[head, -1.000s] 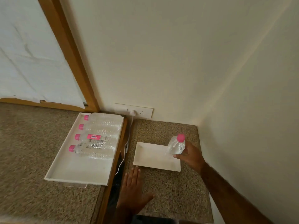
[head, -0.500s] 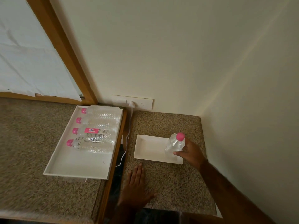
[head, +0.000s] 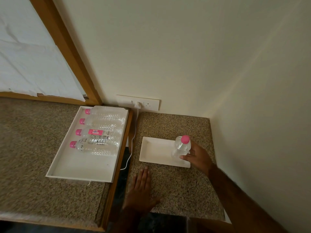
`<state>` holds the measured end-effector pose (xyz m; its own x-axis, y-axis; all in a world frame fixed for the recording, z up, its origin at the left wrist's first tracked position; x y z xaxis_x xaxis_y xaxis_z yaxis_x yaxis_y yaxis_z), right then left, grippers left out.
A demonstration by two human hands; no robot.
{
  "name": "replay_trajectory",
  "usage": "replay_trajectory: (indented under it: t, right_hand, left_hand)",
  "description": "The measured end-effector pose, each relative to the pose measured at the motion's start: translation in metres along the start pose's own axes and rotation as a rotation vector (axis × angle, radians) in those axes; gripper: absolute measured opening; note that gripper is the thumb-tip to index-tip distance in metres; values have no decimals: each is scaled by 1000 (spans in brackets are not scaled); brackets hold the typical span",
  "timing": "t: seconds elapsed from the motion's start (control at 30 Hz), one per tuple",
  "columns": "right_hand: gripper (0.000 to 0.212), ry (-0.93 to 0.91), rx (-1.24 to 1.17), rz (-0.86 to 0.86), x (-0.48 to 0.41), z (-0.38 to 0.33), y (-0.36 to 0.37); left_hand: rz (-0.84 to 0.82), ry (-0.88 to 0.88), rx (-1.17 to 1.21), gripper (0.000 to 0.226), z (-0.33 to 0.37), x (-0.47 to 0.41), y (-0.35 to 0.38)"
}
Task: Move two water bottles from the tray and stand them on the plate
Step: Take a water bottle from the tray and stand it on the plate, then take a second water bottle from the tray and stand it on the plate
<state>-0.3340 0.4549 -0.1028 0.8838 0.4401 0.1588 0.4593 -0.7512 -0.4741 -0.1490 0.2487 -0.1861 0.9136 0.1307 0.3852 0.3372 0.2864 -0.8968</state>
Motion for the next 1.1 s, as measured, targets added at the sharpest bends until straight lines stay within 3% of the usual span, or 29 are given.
replay_trajectory:
  t: [0.23,0.37,0.5,0.77,0.93,1.1]
  right_hand:
    - [87,50,-62,-33,20,-4,4]
    - [77,68,-24,39,33,-24,-4]
    - [114,75,90,150,34,-49,-22]
    - [107,-327,308,273,8,-158,-38]
    - [101,-531,290,232,-9,-224,-12]
    - [103,-614,410,132,-38,-260,34]
  left_hand:
    - [-124,35,-8,120,-4,-7,-9]
    - [-111,-5,33,116,-10,-10,-36]
    - [1,17,38,116,-8,-10,-74]
    - [243,36,-28,117,-24,-15,-178]
    - [411,-16,19,113,-65,-6,-234]
    - [502,-141,28,113,-128,20,-257]
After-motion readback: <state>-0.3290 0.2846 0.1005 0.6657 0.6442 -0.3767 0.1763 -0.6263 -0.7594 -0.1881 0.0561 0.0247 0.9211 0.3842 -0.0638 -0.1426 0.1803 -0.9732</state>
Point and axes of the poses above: each hand's wrist, its own x-axis away from the middle knuckle, its own y-axis out of the palm, z = x × y, the point moved 7 cm from there along -x, towards the middle knuckle, and after that the axes turned 11 degrees about -y, right-handed, at the moved point
